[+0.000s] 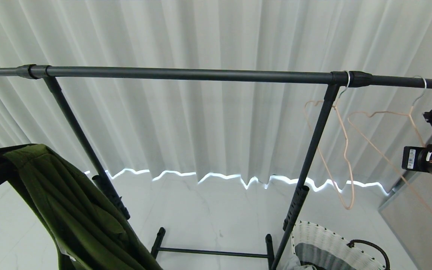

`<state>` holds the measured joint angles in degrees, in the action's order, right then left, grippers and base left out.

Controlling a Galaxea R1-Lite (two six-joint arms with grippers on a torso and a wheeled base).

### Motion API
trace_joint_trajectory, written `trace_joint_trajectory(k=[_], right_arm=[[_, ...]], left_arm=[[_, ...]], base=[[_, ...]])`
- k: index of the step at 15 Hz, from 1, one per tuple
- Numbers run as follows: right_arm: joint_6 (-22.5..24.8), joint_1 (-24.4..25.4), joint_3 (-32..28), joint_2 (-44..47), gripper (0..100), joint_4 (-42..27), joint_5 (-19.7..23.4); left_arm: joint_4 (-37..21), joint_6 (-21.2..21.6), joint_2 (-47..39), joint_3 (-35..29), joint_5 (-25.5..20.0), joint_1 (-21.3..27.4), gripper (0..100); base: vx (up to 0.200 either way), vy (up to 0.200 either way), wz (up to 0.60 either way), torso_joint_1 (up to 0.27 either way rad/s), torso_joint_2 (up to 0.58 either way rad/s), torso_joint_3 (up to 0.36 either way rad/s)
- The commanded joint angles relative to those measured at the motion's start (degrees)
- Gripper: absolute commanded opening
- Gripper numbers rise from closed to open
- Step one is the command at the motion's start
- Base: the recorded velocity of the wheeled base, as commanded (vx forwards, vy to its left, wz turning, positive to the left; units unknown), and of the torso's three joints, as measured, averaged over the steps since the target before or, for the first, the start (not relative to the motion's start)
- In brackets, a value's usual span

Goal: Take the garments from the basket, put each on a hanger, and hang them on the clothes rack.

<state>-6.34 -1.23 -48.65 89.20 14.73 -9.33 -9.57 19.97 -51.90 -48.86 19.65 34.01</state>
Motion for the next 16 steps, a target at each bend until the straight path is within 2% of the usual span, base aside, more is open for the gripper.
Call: trace_joint_trajectory(k=[1, 6, 10, 12, 16], right_arm=[[-0.6, 0.0, 0.1, -2.5, 0, 0.1, 0.0], [-0.5, 0.1, 1.6, -8.3, 0, 0.1, 0.0], [0.0, 0.1, 8.6, -18.3, 0, -0.2, -0.1], [1.8, 0.1, 12.2, -23.6, 0, -0.4, 0.0], [7.1, 0.1, 19.9, -32.6, 0, -0.4, 0.0]], left_arm=[[0.0, 0.1, 0.1, 0.0, 0.0, 0.0, 0], [0.1, 1.0, 0.6, 0.1, 0.0, 0.0, 0], [0.1, 1.0, 0.7, 0.0, 0.2, 0.0, 0], [0.1, 1.1, 0.7, 0.0, 0.3, -0.1, 0], [0.1, 3.2, 0.7, 0.0, 0.3, -0.1, 0]], base=[[0.0, 0.0, 0.0, 0.0, 0.0, 0.0], [0.0, 0.0, 0.0, 0.0, 0.0, 0.0], [0.0, 0.0, 0.0, 0.0, 0.0, 0.0], [0.0, 0.0, 0.0, 0.0, 0.0, 0.0], [-0.2, 0.0, 0.0, 0.007, 0.01, 0.004]])
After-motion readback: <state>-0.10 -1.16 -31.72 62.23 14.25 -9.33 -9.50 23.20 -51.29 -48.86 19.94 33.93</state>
